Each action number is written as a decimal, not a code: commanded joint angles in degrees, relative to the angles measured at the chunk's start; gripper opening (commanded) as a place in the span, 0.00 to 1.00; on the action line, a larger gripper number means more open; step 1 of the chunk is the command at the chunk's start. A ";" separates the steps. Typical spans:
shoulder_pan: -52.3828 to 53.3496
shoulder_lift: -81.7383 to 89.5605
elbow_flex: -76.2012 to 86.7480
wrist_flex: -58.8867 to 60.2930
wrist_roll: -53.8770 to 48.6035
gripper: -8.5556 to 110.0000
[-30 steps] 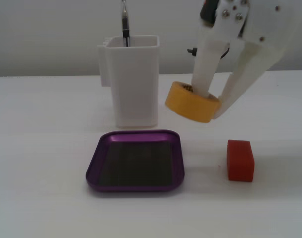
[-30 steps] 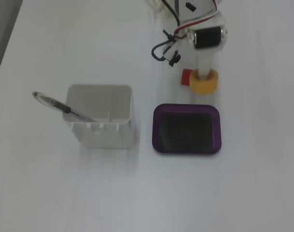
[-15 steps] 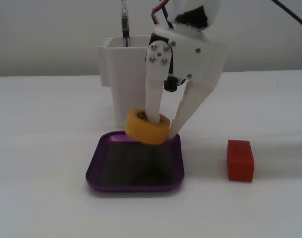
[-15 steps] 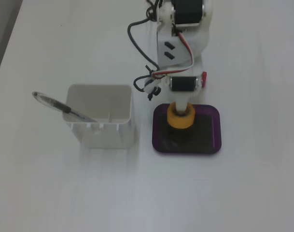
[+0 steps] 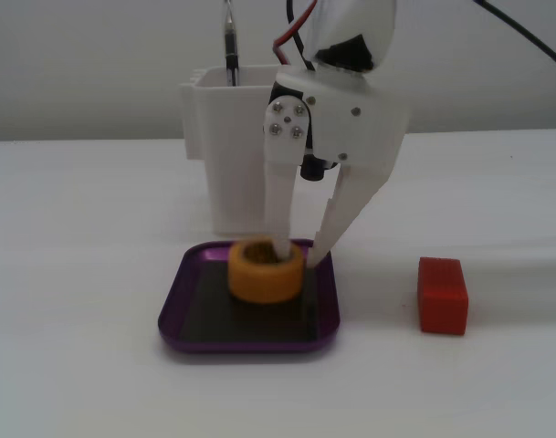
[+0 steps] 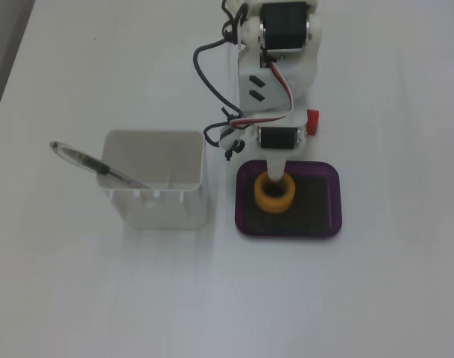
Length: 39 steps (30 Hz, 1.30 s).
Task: Grab up the yellow tape and put it in the box.
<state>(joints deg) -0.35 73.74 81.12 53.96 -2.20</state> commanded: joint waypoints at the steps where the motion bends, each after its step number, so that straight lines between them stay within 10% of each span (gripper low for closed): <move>1: -0.09 1.49 -2.55 0.26 0.26 0.15; 25: 2.55 40.87 -17.58 39.38 0.97 0.17; 39: 2.55 78.40 48.34 21.53 3.43 0.18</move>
<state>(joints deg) 2.20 144.58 116.89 80.42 1.23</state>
